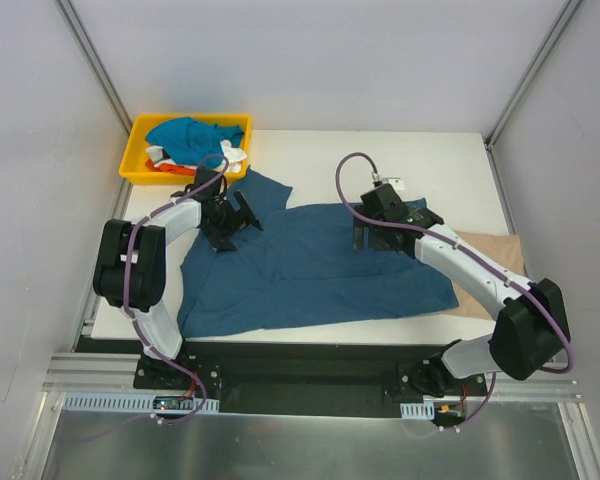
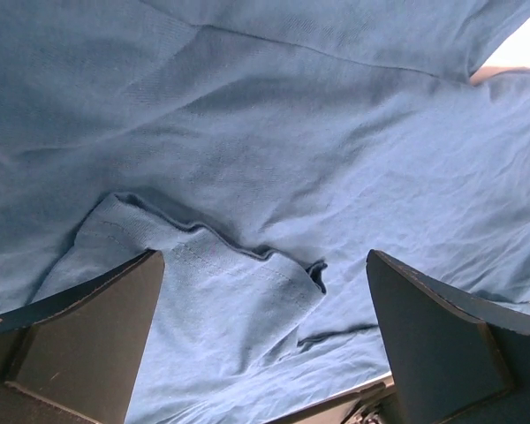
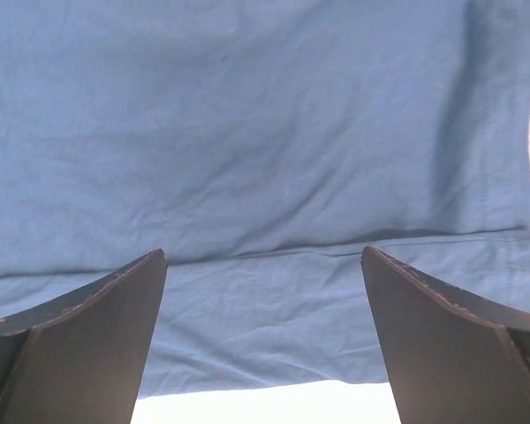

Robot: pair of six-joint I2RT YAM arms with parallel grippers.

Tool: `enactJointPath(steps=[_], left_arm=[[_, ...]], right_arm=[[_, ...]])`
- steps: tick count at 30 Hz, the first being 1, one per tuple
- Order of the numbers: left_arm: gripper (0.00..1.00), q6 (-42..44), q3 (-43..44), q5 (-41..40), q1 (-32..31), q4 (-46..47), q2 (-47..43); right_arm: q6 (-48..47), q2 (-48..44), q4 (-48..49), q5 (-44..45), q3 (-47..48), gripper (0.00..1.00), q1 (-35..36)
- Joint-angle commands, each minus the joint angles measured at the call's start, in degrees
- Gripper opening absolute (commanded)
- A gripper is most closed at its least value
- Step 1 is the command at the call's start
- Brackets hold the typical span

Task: Fold and stack the t-shirts
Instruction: Fold the tshirt

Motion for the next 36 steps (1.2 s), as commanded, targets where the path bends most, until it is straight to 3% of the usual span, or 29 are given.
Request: enactJointPath(steps=[1,4,8,14,19,29,36], left_arm=[[0.99,2.65,1.73,-3.51,0.16,-2.89,-5.72],[0.99,5.81,4.79,-4.92,-0.45,-4.82,-9.16],[0.99,10.65,12.25,-16.13,-4.13,-9.82,-9.17],[0.99,18.65,36.47,-25.48,-7.93,-17.91,4.0],[0.98,25.42,50.48,-31.89,-10.39,-21.08,16.75],[0.93,29.38,74.3,-33.93,-10.74,-21.79,38.02],[0.85,30.09,77.58,-33.57,-10.74,-21.09,45.14]], right_arm=[[-1.88,-4.25,-0.21,-0.05,1.44,0.97,-2.74],[-3.46,-5.66,-0.3,0.39,1.88,0.97,-4.5],[-4.96,-6.72,-0.56,1.35,1.97,0.97,-7.4],[-6.63,-7.42,-0.48,1.09,1.53,0.97,-10.3],[-7.42,-8.04,0.14,1.09,0.56,0.97,-11.7],[-7.33,-6.81,0.93,-1.37,-1.19,0.97,-13.03],[-7.42,-5.23,1.02,-1.54,-1.55,0.97,-13.29]])
